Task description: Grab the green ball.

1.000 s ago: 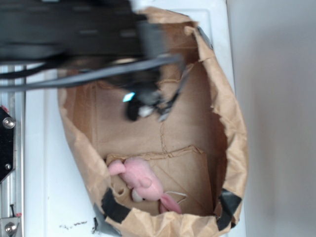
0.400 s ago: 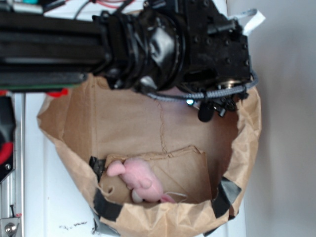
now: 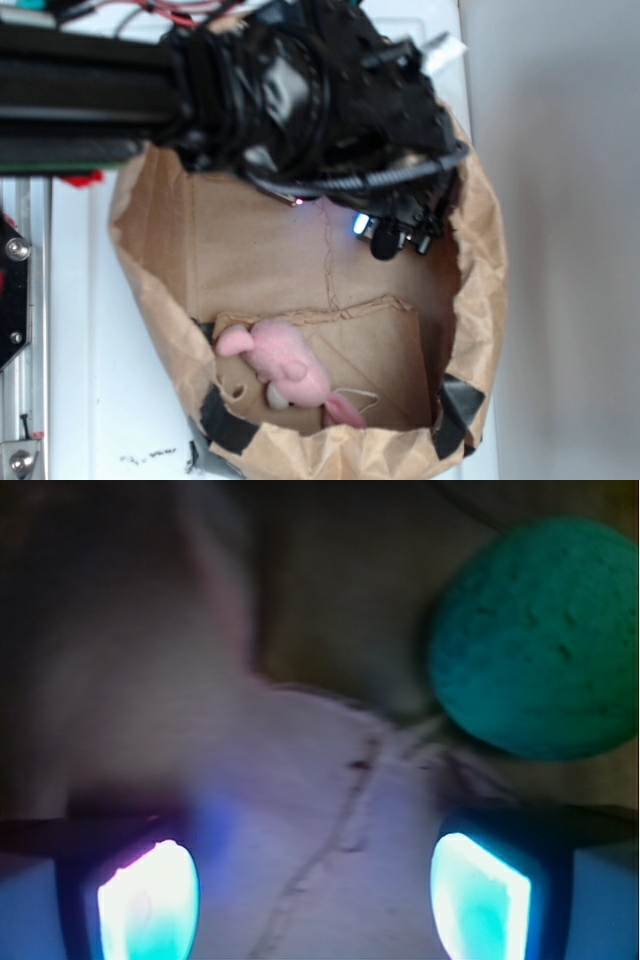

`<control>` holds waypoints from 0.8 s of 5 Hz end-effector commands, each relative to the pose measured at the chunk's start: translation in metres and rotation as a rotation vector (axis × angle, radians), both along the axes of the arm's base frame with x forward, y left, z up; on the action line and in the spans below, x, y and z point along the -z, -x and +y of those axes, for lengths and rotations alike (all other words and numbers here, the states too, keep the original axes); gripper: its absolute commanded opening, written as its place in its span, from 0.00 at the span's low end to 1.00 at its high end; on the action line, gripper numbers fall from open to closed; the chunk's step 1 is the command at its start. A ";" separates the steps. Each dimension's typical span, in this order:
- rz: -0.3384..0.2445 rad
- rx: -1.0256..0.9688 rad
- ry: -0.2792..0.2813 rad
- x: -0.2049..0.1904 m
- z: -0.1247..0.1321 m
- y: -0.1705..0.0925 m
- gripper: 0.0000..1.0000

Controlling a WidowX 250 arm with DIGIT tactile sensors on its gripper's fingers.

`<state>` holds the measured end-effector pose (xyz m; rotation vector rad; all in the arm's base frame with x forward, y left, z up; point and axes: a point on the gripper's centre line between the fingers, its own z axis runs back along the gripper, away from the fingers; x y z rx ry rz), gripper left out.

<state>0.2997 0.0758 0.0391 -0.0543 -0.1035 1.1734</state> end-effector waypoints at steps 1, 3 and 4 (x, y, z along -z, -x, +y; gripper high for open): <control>-0.078 -0.063 -0.053 -0.023 0.023 0.007 1.00; -0.042 -0.117 -0.040 -0.017 0.033 0.021 1.00; -0.044 -0.121 -0.040 -0.018 0.031 0.034 1.00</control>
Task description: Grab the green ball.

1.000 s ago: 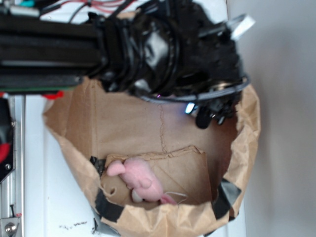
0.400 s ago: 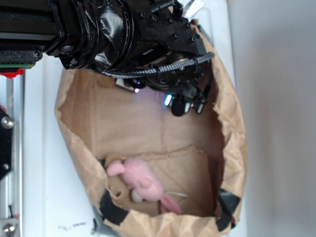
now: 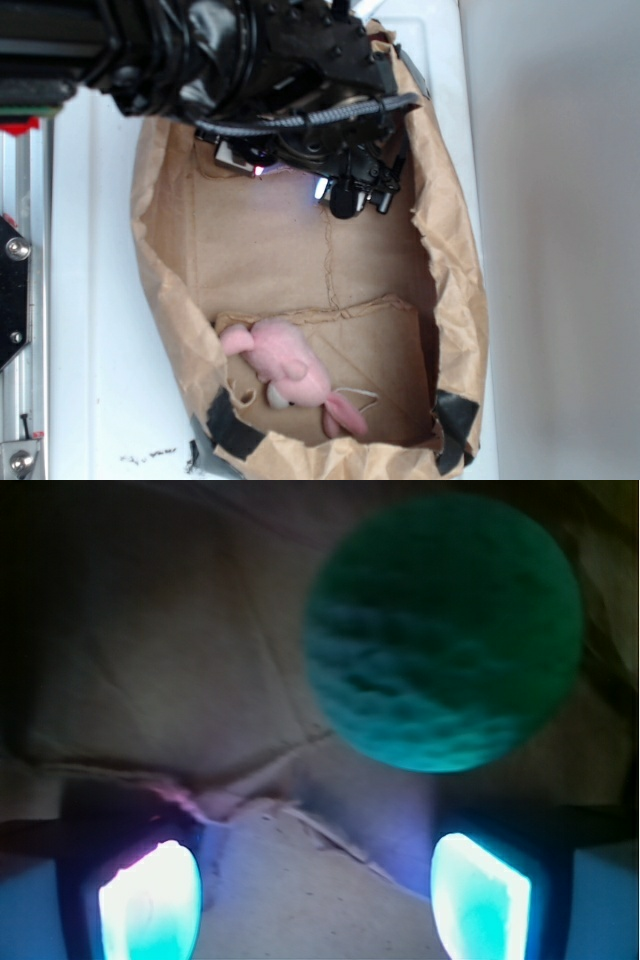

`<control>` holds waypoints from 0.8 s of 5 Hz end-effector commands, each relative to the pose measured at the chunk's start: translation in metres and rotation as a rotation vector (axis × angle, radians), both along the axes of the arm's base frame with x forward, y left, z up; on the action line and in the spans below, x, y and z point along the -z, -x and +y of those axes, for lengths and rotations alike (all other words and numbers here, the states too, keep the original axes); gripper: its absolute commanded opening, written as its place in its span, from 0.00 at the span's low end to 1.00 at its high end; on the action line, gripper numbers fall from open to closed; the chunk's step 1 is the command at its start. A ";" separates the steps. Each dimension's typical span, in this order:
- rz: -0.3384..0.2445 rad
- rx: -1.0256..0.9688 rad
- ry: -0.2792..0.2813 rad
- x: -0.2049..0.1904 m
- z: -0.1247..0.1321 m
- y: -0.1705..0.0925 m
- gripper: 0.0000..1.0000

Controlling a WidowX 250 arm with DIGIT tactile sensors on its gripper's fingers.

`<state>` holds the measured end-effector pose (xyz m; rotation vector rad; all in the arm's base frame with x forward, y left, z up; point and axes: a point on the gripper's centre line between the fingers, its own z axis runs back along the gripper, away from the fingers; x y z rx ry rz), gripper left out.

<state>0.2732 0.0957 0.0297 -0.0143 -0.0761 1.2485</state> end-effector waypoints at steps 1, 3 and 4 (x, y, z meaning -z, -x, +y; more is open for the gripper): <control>-0.097 -0.032 -0.037 -0.028 0.010 0.016 1.00; -0.095 -0.066 -0.061 -0.020 0.021 0.011 1.00; -0.110 -0.086 -0.065 -0.018 0.021 0.006 1.00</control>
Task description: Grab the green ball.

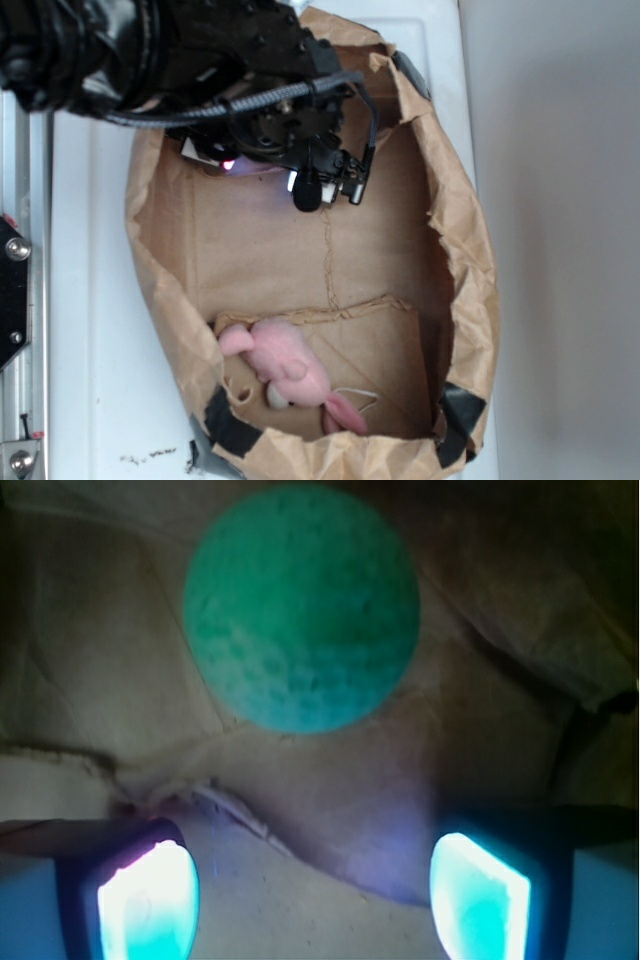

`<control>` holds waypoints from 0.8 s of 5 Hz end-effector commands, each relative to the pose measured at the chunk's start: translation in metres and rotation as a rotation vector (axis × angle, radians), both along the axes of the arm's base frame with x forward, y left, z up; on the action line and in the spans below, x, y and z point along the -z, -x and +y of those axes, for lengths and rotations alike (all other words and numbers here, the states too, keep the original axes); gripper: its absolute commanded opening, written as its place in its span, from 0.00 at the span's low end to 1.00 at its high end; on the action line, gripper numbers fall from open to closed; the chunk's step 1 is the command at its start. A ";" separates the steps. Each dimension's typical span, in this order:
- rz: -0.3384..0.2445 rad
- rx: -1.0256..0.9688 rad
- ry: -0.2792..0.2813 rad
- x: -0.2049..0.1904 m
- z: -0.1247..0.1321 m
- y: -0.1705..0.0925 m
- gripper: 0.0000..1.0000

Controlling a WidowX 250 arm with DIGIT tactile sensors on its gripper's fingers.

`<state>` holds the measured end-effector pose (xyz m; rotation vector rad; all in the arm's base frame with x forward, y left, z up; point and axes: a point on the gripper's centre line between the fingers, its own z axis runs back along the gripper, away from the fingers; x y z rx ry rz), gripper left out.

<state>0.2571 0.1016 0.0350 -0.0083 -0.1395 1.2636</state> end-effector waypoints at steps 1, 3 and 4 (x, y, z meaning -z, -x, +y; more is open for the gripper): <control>-0.070 -0.078 -0.034 -0.011 0.017 -0.013 1.00; -0.111 -0.093 -0.037 -0.012 0.023 -0.012 1.00; -0.121 -0.125 -0.067 -0.007 0.029 -0.021 1.00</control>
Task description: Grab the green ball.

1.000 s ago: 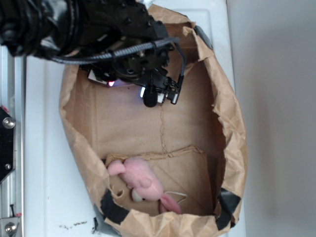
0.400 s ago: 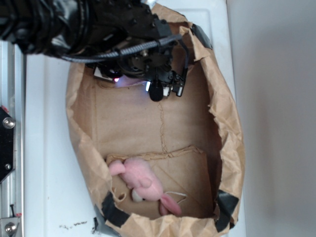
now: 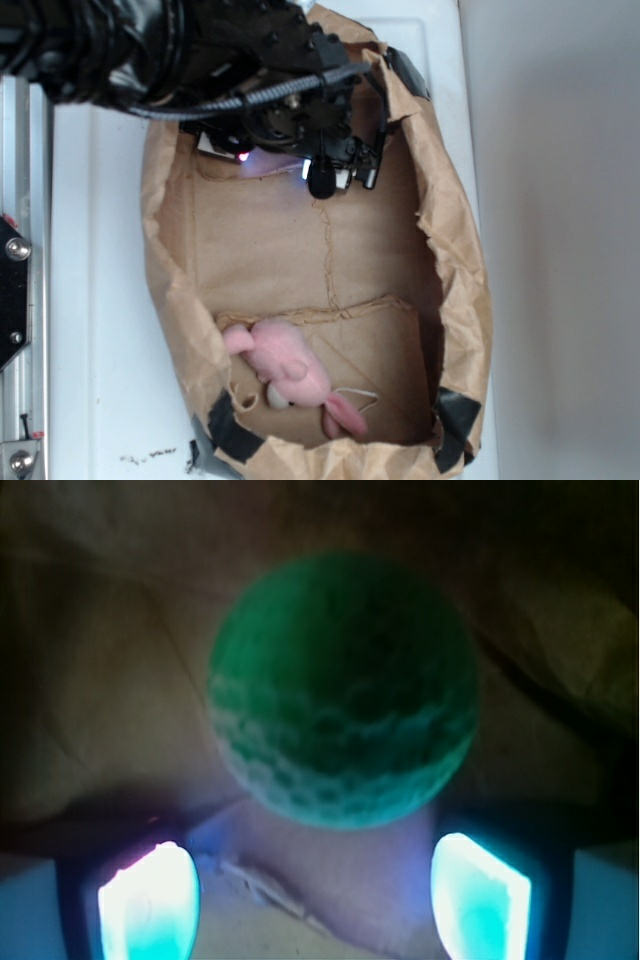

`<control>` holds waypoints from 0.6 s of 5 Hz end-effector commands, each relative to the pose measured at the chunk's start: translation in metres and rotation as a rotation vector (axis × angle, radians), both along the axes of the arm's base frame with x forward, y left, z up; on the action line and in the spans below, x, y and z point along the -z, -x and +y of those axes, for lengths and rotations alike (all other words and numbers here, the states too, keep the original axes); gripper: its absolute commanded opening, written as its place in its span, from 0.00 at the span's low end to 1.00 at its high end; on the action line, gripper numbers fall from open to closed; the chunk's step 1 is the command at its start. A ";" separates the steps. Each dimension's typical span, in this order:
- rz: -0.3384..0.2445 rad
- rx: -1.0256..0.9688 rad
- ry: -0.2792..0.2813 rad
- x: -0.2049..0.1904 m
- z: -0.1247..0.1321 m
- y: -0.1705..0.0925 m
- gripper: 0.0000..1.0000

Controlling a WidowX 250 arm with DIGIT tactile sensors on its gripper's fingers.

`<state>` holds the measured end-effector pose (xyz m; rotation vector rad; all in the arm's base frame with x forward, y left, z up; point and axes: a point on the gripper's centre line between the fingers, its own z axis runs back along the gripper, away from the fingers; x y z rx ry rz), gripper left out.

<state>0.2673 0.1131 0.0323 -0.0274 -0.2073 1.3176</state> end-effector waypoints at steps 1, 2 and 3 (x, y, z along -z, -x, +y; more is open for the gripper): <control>-0.028 -0.088 -0.097 -0.003 0.023 -0.012 1.00; 0.011 -0.046 -0.157 -0.003 0.020 -0.003 1.00; 0.024 -0.038 -0.214 -0.005 0.018 0.002 1.00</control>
